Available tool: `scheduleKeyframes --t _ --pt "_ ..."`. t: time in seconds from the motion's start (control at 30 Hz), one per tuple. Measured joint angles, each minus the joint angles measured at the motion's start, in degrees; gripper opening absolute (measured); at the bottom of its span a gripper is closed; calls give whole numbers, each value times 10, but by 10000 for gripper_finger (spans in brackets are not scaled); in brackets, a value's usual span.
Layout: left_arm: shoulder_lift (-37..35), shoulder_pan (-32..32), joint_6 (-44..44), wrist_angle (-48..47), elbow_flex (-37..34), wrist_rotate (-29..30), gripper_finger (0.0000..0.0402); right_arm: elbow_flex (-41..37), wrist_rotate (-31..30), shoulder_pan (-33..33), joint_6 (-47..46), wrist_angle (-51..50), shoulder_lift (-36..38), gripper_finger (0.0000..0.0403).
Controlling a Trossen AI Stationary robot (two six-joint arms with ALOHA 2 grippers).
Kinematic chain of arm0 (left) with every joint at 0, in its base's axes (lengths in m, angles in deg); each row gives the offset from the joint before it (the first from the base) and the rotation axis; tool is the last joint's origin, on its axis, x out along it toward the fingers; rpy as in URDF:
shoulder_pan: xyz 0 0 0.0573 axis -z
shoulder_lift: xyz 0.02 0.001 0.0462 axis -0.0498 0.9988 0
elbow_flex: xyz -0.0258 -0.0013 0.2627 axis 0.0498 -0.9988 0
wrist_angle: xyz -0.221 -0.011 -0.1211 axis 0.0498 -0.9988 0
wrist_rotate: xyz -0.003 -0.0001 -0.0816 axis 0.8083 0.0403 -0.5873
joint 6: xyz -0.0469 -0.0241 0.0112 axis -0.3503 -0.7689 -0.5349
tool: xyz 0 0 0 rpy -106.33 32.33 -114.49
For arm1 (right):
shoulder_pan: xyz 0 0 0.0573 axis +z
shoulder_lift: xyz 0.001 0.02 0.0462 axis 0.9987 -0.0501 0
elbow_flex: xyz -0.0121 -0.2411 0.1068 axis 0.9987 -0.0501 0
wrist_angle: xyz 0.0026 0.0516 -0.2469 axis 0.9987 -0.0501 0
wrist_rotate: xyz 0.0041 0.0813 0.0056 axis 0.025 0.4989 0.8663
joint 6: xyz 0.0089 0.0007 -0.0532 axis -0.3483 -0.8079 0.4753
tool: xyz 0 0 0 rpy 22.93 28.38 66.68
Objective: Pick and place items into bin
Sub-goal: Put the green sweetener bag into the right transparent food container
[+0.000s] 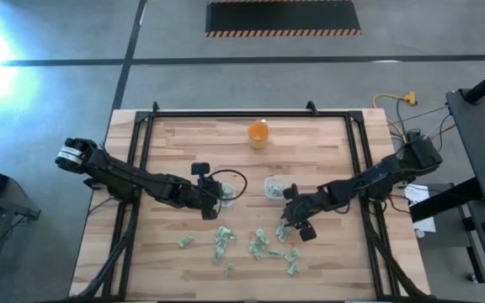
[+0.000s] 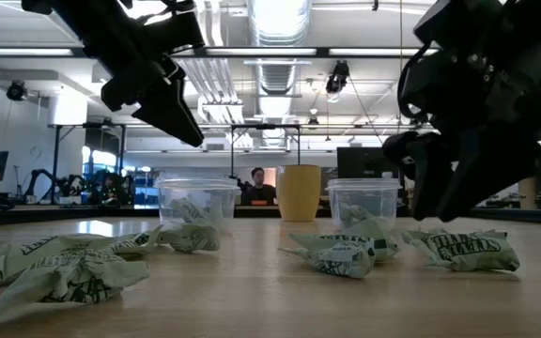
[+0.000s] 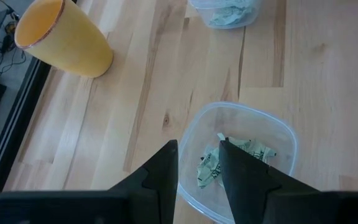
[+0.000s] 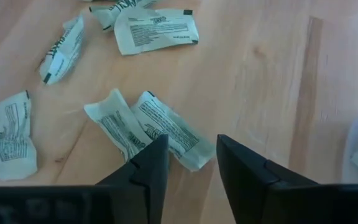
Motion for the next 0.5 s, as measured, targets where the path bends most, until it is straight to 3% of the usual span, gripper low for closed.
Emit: scheduleKeyframes --t 0.27,0.5 --pt "0 0 0 2 0 0 100 0 0 0 -1 2 -28 159" --pt "0 0 0 4 0 0 100 1 -2 0 -11 4 -35 143"
